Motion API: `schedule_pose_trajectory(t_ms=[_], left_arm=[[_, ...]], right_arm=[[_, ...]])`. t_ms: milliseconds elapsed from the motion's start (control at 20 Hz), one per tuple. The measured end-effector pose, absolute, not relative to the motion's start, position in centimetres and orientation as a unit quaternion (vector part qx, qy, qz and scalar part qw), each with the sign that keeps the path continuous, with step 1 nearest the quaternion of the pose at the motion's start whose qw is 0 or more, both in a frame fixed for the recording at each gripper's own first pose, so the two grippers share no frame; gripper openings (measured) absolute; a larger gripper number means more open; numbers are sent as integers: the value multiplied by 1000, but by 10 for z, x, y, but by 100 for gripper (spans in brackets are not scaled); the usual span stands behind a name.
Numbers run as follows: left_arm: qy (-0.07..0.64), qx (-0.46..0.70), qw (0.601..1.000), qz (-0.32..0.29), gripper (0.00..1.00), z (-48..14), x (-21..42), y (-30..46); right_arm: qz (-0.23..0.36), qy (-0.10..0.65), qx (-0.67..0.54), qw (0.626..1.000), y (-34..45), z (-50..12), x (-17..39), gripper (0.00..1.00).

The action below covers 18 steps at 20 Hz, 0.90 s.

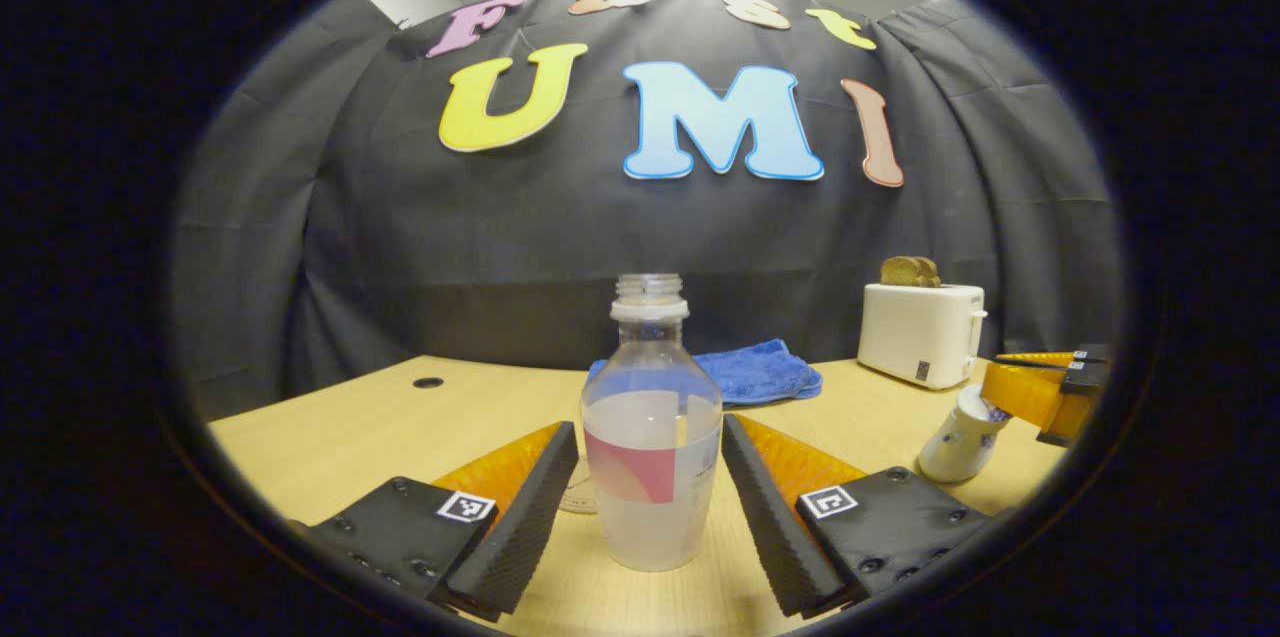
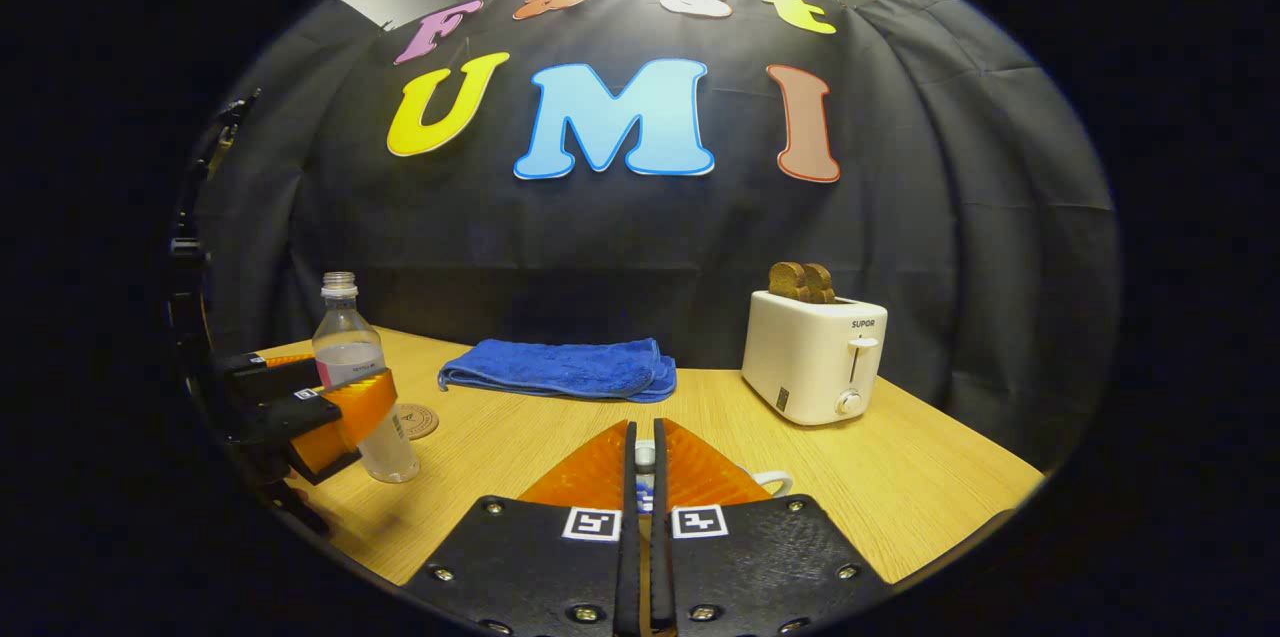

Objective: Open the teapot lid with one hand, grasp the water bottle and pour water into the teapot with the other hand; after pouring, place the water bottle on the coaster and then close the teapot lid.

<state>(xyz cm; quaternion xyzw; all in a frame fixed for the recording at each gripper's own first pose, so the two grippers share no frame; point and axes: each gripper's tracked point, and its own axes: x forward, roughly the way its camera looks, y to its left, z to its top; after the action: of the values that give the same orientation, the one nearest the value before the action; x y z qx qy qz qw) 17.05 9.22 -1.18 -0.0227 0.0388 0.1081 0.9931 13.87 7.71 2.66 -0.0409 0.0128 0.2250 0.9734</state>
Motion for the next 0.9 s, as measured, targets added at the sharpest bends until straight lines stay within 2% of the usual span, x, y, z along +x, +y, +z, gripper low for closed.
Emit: schedule_pose_trajectory(t_ms=[150, 250, 300, 900], left_arm=[[38, -26, 993, 109, 100, -12, 176, 97], [42, -13, 993, 111, 88, -13, 178, 96], [43, -7, 993, 110, 87, -12, 178, 95], [44, 53, 992, 103, 87, 2, 176, 90]], right_arm=[[233, 2, -41, 972, 78, 33, 131, 5], [237, -2, -40, 971, 78, 35, 124, 4], [236, -2, -39, 971, 77, 35, 120, 4], [234, 8, -18, 972, 28, 33, 51, 4]])
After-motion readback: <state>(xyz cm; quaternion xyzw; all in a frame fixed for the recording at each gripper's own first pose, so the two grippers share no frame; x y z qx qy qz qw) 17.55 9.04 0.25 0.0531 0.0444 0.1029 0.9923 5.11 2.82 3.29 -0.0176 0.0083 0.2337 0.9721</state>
